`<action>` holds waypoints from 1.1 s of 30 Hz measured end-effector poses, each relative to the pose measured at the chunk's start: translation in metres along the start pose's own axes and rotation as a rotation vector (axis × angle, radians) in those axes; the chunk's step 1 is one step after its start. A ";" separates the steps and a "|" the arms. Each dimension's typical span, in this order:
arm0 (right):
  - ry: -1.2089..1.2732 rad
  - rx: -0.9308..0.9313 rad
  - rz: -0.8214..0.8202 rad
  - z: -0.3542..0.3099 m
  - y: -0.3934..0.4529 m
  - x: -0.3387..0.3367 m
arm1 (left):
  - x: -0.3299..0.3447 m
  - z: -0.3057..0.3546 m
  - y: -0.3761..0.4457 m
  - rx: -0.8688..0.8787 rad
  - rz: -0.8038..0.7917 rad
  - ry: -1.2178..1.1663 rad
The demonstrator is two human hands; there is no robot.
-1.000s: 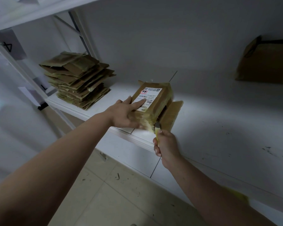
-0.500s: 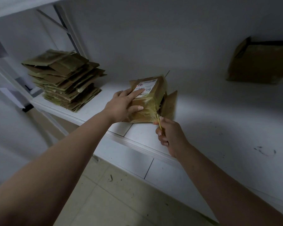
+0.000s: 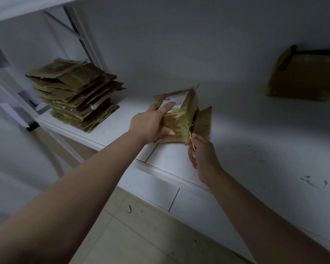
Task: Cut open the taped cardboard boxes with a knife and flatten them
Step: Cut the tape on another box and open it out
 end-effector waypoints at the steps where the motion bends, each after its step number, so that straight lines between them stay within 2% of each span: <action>1: -0.002 -0.001 0.017 0.002 -0.002 -0.002 | 0.003 0.001 0.000 -0.014 -0.014 0.026; 8: 0.120 0.053 0.089 0.015 -0.012 -0.017 | 0.017 0.017 0.002 -0.042 -0.055 0.132; 12: 0.122 -0.117 0.018 0.002 -0.024 -0.007 | 0.024 0.023 0.000 -0.080 -0.083 0.207; 15: 0.156 -0.121 0.129 -0.019 -0.025 -0.024 | 0.028 0.024 -0.007 -0.084 -0.101 0.141; 17: 0.092 -0.095 0.175 -0.020 -0.024 -0.045 | 0.027 0.019 -0.012 -0.078 -0.084 0.093; 20: -0.144 -0.118 0.192 -0.013 -0.030 -0.060 | 0.026 0.019 -0.016 -0.062 -0.057 0.077; 23: -0.150 -0.179 0.253 -0.016 -0.027 -0.057 | 0.021 0.021 -0.024 -0.005 -0.057 0.040; 26: -0.140 -0.066 0.284 -0.017 -0.010 -0.052 | 0.017 0.014 -0.039 0.088 -0.087 -0.006; 28: -0.154 0.034 0.231 -0.010 -0.002 -0.042 | 0.018 0.009 -0.050 0.118 -0.118 0.045; 30: -0.138 0.084 0.157 -0.004 0.001 -0.029 | 0.017 0.008 -0.057 0.102 -0.130 0.127; 33: -0.081 0.108 0.136 -0.004 -0.001 -0.020 | 0.018 0.012 -0.056 0.002 -0.182 0.191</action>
Point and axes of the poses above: each hand's wrist, its own y-axis towards the middle knuckle, its own x-axis out of the palm, z = x × y, the point moved 4 cm from there along y, towards the middle knuckle, and after that the axes turned 2 degrees about -x, right-handed, at the moved point
